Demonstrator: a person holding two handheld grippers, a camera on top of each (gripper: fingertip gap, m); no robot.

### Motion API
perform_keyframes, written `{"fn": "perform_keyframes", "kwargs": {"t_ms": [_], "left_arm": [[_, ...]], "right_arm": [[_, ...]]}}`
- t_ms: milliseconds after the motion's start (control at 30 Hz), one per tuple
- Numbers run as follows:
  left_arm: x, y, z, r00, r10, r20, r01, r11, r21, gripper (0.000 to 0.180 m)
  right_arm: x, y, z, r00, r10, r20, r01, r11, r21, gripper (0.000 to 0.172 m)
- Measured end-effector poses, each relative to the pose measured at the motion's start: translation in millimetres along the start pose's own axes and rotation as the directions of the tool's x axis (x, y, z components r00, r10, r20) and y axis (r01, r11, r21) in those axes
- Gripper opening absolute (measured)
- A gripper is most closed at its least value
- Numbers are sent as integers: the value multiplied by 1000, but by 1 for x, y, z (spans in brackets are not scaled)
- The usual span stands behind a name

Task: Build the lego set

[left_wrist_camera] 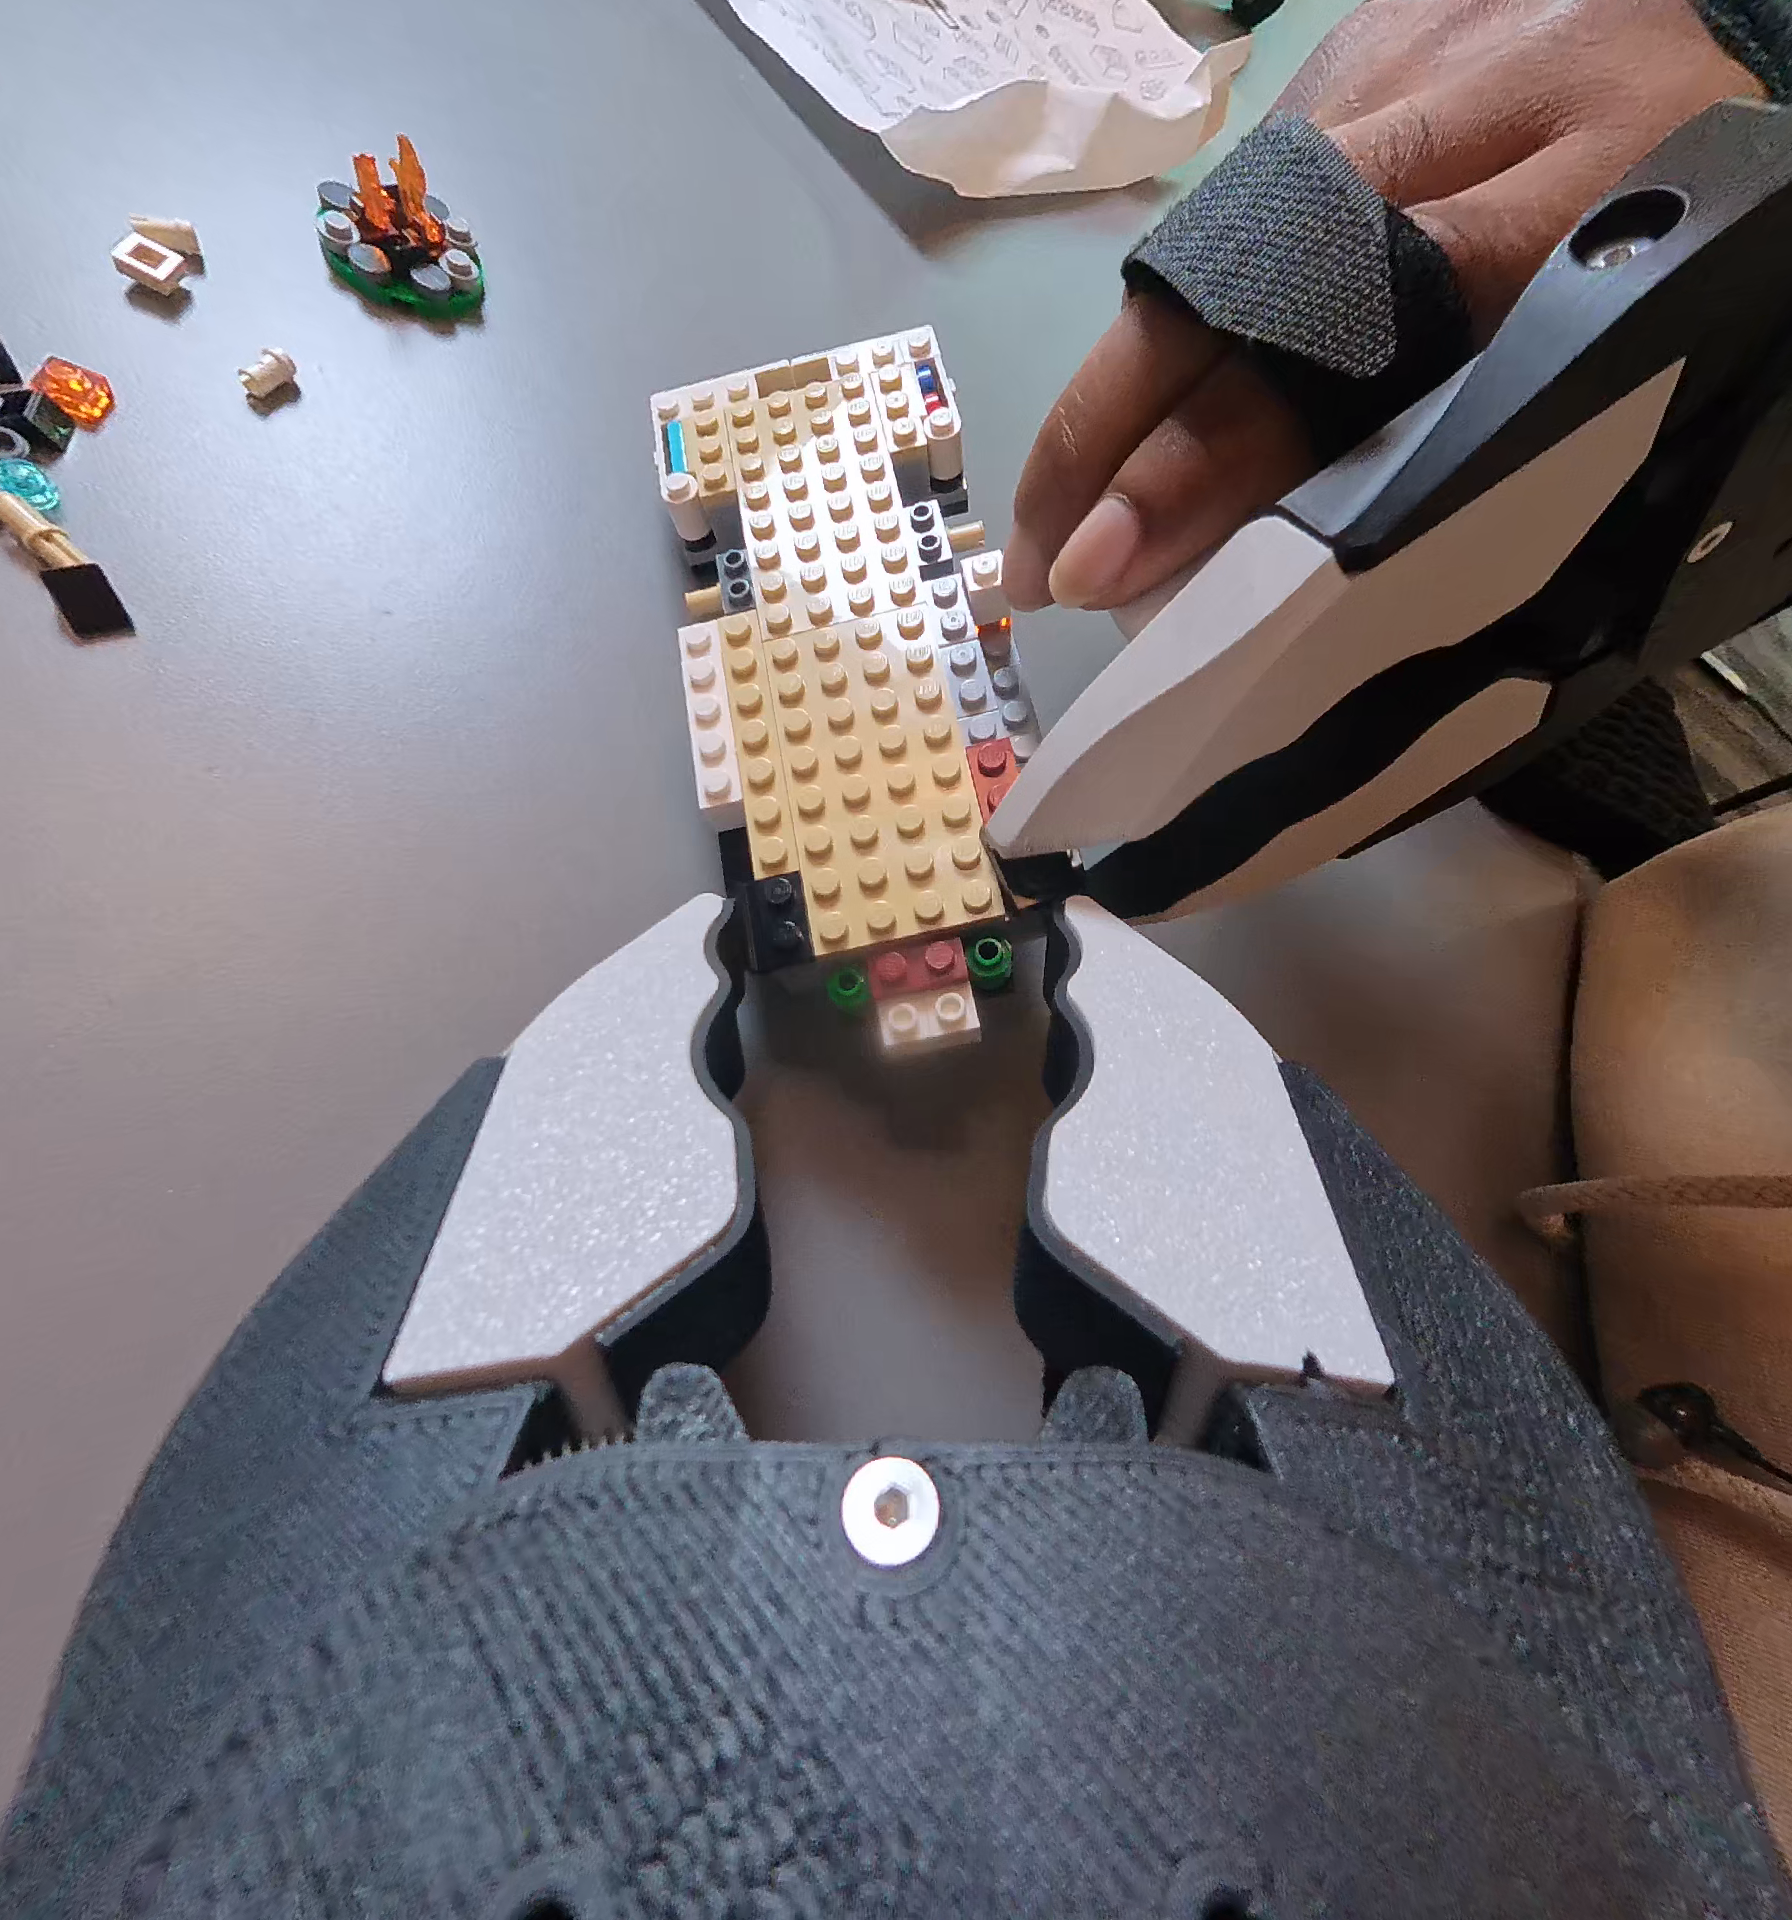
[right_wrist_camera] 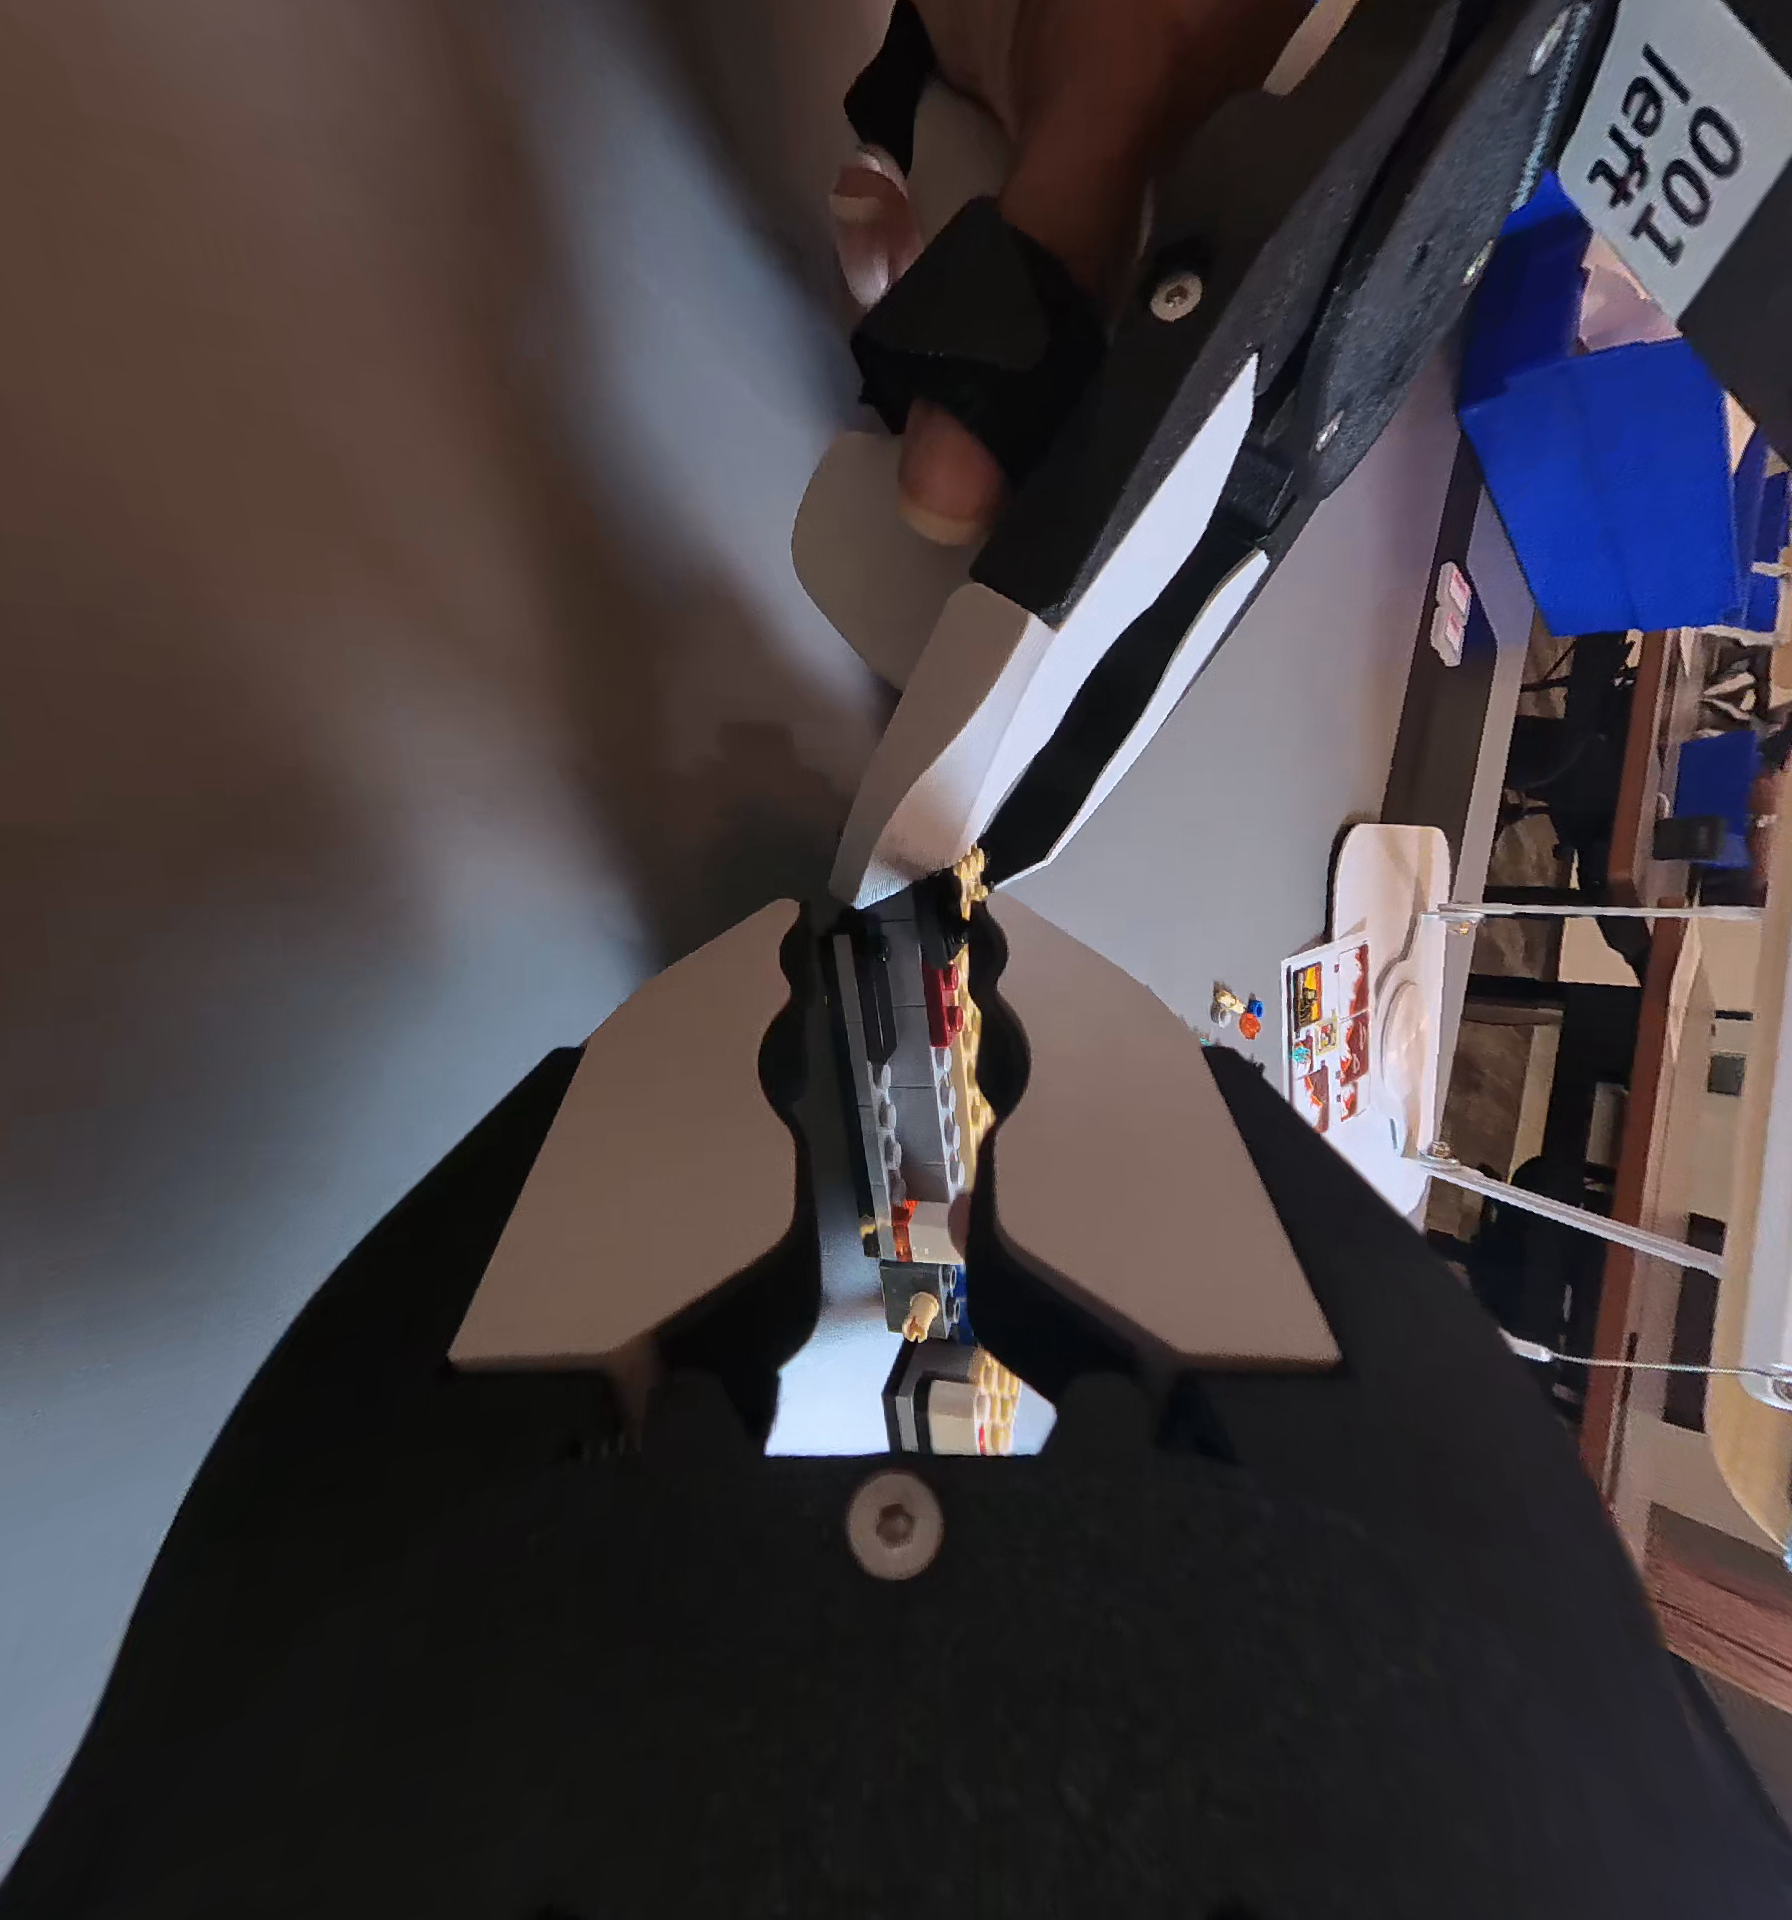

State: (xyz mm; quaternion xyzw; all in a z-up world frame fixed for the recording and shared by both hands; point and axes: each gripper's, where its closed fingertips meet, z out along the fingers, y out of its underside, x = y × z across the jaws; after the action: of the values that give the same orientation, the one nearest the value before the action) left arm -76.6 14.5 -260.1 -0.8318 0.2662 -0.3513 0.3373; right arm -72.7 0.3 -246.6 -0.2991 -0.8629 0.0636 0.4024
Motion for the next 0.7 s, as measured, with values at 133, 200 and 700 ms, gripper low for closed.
{"fn": "perform_keyframes", "kwargs": {"t_ms": [133, 200, 700], "left_arm": [[0, -1, -1, 1000, -1, -1, 1, 1000, 5, 56], [0, -1, -1, 1000, -4, -4, 4, 1000, 6, 56], [2, -1, -3, 1000, -3, -19, 3, 1000, 5, 56]], "right_arm": [[3, -1, -2, 999, 39, 12, -39, 999, 7, 33], [6, -1, -6, 998, 63, 24, -63, 998, 17, 36], [1, 30, 6, 981, -174, -83, 163, 979, -119, 41]]}}
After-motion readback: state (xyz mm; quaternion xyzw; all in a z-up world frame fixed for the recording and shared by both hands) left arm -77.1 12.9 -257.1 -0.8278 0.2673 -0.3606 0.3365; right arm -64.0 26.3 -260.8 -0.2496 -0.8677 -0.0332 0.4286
